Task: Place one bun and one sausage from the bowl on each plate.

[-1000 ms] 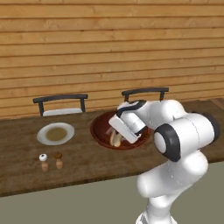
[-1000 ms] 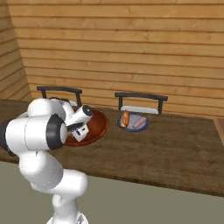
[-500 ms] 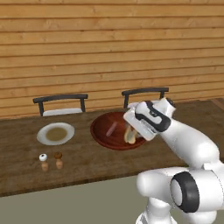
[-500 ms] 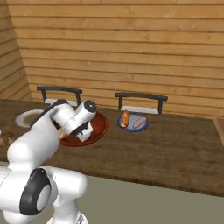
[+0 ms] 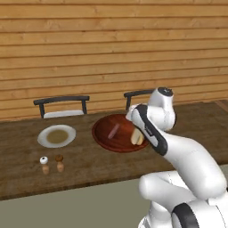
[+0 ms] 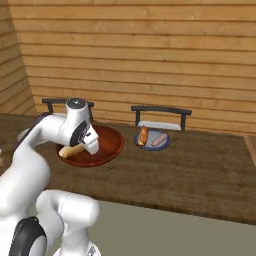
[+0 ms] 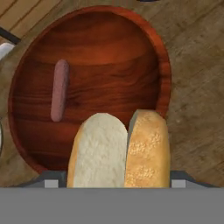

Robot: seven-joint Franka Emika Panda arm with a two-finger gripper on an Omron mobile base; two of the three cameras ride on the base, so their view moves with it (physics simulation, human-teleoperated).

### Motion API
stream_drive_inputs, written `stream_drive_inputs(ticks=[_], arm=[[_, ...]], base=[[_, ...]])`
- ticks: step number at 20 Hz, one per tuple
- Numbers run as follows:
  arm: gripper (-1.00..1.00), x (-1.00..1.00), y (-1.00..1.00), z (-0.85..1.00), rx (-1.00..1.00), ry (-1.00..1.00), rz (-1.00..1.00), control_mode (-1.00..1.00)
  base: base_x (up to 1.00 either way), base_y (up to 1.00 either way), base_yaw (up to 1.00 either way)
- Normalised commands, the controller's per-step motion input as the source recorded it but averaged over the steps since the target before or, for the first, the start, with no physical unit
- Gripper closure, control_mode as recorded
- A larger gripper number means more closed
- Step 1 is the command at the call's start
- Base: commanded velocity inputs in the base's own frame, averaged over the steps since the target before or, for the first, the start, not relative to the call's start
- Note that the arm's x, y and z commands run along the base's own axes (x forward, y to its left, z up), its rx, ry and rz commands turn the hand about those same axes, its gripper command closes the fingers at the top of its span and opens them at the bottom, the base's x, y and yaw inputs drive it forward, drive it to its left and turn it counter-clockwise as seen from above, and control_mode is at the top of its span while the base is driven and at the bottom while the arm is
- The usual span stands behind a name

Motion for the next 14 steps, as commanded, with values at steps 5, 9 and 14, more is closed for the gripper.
stream_drive_inputs(ticks=[5, 9, 14], arm=[[1.0, -0.06, -0.35, 0.45, -0.27, 0.06, 0.07, -1.0], [1.0, 0.0, -0.36, 0.16, 0.0, 0.03, 0.34, -1.0], [1.0, -0.01, -0.16, 0.0, 0.0, 0.0, 0.34, -1.0]], base=[[0.0, 0.0, 0.0], [0.0, 0.0, 0.0], [0.0, 0.0, 0.0]])
